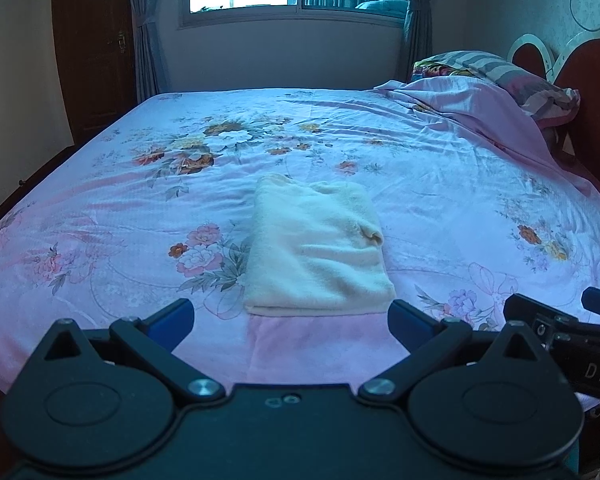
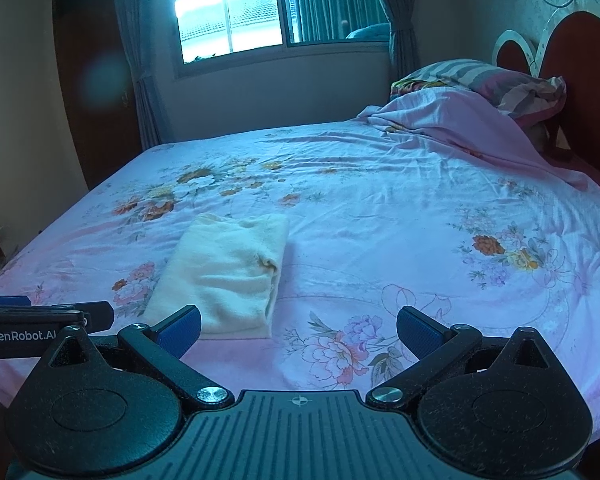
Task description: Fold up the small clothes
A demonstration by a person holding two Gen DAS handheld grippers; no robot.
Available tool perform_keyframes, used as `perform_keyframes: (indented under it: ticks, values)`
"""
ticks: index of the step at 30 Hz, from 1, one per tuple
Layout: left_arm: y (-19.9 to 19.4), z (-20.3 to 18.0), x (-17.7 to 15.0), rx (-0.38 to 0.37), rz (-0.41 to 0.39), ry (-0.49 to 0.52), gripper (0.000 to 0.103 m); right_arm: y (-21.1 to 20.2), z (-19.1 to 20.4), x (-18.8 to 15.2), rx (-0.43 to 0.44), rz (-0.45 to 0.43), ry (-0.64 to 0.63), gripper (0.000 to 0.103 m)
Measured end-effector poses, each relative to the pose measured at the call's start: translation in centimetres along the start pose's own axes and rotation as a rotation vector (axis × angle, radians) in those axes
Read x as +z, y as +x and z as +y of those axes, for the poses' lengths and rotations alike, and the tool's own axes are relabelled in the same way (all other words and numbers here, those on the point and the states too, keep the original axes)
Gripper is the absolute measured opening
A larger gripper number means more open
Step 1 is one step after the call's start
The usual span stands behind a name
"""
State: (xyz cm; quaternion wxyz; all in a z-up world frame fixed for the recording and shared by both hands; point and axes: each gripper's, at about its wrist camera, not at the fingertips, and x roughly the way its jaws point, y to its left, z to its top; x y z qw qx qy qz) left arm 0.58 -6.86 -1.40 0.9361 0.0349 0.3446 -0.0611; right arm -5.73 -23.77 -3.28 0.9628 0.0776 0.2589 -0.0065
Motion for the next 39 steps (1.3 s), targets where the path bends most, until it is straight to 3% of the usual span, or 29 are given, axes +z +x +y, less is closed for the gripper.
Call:
perform_keyframes:
  ticks: [11, 25, 39]
  values:
    - [0.7, 0.2, 0.0, 0.005, 0.002, 0.005, 0.101, 0.9, 0.2, -0.3, -0.025, 0.011, 0.003, 0.103]
    - [1.1, 1.0, 1.0, 0.01, -0.019, -0.012, 0.101, 1.1, 1.3, 1.7, -0.04, -0.068, -0.013, 0.103]
    - [2.1, 1.9, 1.5, 0.003, -0.073, -0.03, 0.1, 3.4, 1.7, 1.7, -0.04, -0.029, -0.017, 0.103]
